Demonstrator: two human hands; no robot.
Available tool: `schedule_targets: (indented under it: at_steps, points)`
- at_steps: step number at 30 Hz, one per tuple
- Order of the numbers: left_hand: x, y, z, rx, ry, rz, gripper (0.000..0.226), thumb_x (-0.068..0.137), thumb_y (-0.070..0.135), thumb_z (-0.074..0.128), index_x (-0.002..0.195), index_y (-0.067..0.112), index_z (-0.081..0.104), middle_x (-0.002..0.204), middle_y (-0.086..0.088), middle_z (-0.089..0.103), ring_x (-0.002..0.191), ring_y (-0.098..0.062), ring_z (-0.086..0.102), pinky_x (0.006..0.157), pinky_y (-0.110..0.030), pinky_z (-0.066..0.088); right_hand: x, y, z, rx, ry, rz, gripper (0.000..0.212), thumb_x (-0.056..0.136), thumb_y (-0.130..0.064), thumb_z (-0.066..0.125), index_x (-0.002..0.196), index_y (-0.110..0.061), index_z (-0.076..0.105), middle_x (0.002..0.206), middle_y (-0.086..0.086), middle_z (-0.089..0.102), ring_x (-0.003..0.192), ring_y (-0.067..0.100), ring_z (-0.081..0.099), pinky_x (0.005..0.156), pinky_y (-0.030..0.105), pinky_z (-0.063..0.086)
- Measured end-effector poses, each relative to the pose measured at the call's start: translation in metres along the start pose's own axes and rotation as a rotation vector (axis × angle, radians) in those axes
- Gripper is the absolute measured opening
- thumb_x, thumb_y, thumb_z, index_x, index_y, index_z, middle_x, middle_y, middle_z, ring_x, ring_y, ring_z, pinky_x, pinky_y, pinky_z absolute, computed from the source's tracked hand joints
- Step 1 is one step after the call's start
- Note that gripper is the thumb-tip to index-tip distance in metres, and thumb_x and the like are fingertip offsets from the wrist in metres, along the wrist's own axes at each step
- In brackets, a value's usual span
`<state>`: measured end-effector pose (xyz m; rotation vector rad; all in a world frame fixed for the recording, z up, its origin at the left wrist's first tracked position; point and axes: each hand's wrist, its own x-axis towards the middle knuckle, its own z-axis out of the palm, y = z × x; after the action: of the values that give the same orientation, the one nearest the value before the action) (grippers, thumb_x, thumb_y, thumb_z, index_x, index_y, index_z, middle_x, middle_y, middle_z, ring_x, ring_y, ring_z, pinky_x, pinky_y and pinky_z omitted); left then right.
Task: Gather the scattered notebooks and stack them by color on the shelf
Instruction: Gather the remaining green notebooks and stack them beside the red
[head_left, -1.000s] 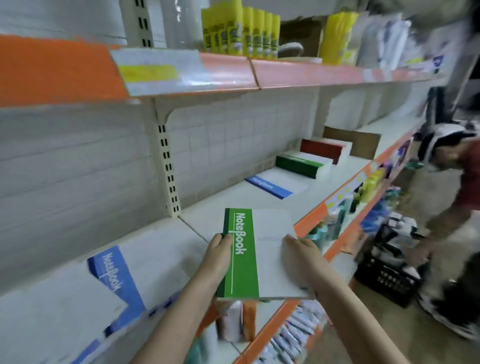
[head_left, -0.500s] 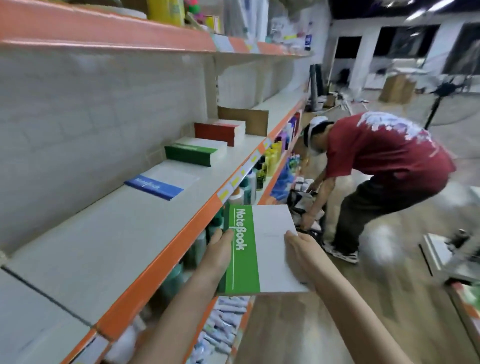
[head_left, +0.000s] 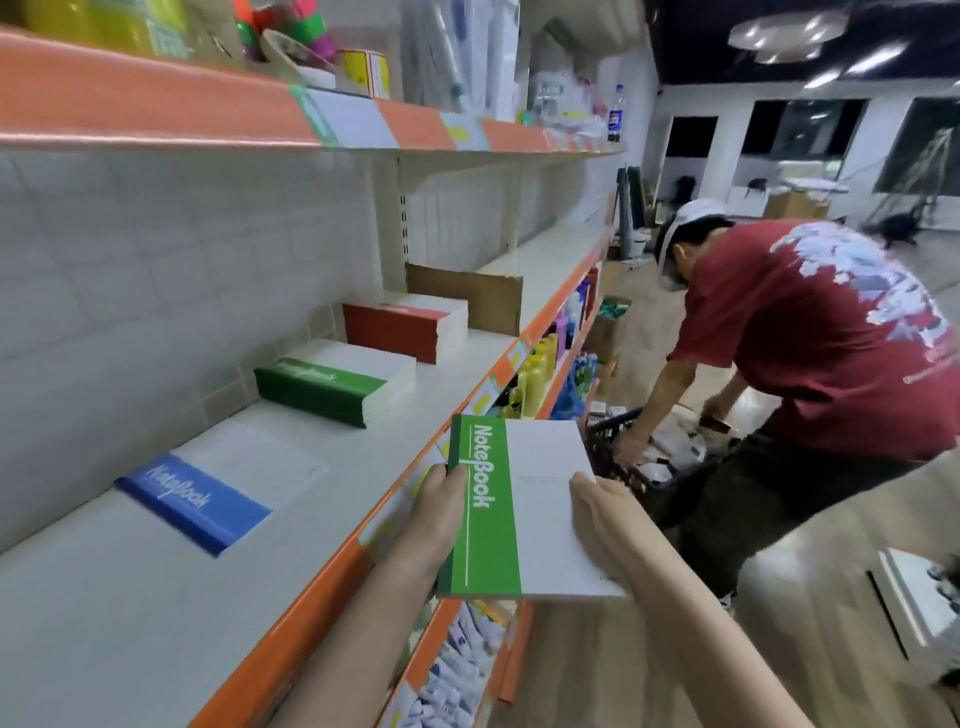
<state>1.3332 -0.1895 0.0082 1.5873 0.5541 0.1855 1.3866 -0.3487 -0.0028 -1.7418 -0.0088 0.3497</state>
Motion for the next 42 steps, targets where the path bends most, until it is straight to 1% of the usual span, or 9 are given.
schedule_targets:
  at_steps: [3, 7, 11, 18, 22, 28, 33, 38, 42]
  points:
    - [0.037, 0.014, 0.008, -0.011, 0.021, 0.030, 0.019, 0.100, 0.018, 0.041, 0.089, 0.011, 0.056, 0.086, -0.008, 0.062, 0.075, -0.021, 0.059, 0.069, -0.029, 0.045, 0.039, -0.018, -0.003, -0.030, -0.025, -0.048, 0.028, 0.100, -0.019, 0.037, 0.090, -0.013, 0.063, 0.064, -0.006, 0.071, 0.059, 0.008, 0.067, 0.054, 0.016, 0.050]
    - [0.069, 0.027, 0.007, -0.028, 0.040, 0.035, 0.022, 0.101, 0.024, 0.039, 0.086, 0.013, 0.052, 0.078, -0.002, 0.060, 0.067, -0.014, 0.058, 0.056, -0.024, 0.040, 0.080, -0.035, 0.003, -0.055, -0.036, -0.017, 0.032, 0.099, -0.027, 0.040, 0.098, -0.005, 0.064, 0.096, 0.016, 0.070, 0.088, 0.032, 0.067, 0.088, 0.042, 0.050]
    - [0.097, 0.038, -0.004, -0.009, 0.141, 0.049, 0.024, 0.101, 0.024, 0.037, 0.084, 0.015, 0.051, 0.078, 0.000, 0.059, 0.068, -0.011, 0.056, 0.055, -0.024, 0.037, 0.118, -0.051, 0.023, -0.094, -0.115, -0.005, 0.040, 0.095, -0.039, 0.042, 0.112, -0.009, 0.062, 0.121, 0.020, 0.059, 0.115, 0.033, 0.055, 0.102, 0.048, 0.042]
    - [0.137, 0.052, -0.036, -0.107, 0.419, 0.053, 0.023, 0.101, 0.019, 0.040, 0.082, 0.016, 0.053, 0.082, -0.003, 0.061, 0.071, -0.014, 0.058, 0.059, -0.023, 0.044, 0.197, -0.085, 0.074, -0.145, -0.376, -0.107, 0.028, 0.099, -0.032, 0.044, 0.097, -0.013, 0.063, 0.090, 0.003, 0.068, 0.080, 0.019, 0.065, 0.071, 0.026, 0.051]
    - [0.159, 0.064, -0.057, -0.175, 0.584, 0.001, 0.029, 0.100, 0.017, 0.036, 0.117, 0.005, 0.057, 0.112, -0.018, 0.064, 0.089, -0.025, 0.062, 0.070, -0.027, 0.051, 0.241, -0.111, 0.111, -0.183, -0.562, -0.188, 0.034, 0.100, -0.026, 0.042, 0.075, -0.016, 0.063, 0.055, -0.010, 0.067, 0.048, 0.003, 0.063, 0.041, 0.010, 0.041]
    - [0.182, 0.068, -0.079, -0.168, 0.769, -0.024, 0.028, 0.097, 0.015, 0.040, 0.111, 0.001, 0.059, 0.109, -0.019, 0.066, 0.102, -0.033, 0.062, 0.088, -0.039, 0.048, 0.287, -0.141, 0.157, -0.266, -0.785, -0.225, 0.028, 0.098, -0.027, 0.045, 0.084, -0.014, 0.065, 0.075, 0.004, 0.073, 0.058, 0.014, 0.066, 0.050, 0.017, 0.049]
    - [0.194, 0.065, -0.092, -0.074, 0.881, -0.063, 0.030, 0.096, 0.013, 0.044, 0.069, 0.012, 0.056, 0.056, 0.002, 0.055, 0.048, -0.010, 0.046, 0.041, -0.020, 0.027, 0.310, -0.153, 0.189, -0.371, -0.845, -0.420, 0.026, 0.095, -0.028, 0.052, 0.075, -0.014, 0.061, 0.066, 0.000, 0.060, 0.045, 0.004, 0.055, 0.041, 0.012, 0.039]
    - [0.204, 0.059, -0.100, 0.032, 0.983, -0.085, 0.033, 0.097, 0.019, 0.050, 0.095, -0.012, 0.062, 0.079, -0.019, 0.060, 0.066, -0.021, 0.050, 0.054, -0.028, 0.030, 0.330, -0.158, 0.216, -0.473, -0.856, -0.525, 0.041, 0.092, -0.033, 0.057, 0.093, 0.007, 0.064, 0.069, 0.006, 0.055, 0.057, 0.017, 0.049, 0.054, 0.024, 0.036]
    - [0.211, 0.051, -0.106, 0.055, 1.028, -0.107, 0.032, 0.095, 0.020, 0.054, 0.095, -0.011, 0.064, 0.078, -0.019, 0.061, 0.062, -0.021, 0.049, 0.058, -0.027, 0.035, 0.341, -0.157, 0.233, -0.538, -0.856, -0.601, 0.032, 0.090, -0.031, 0.061, 0.071, -0.007, 0.053, 0.061, 0.003, 0.049, 0.052, 0.016, 0.044, 0.052, 0.025, 0.034]
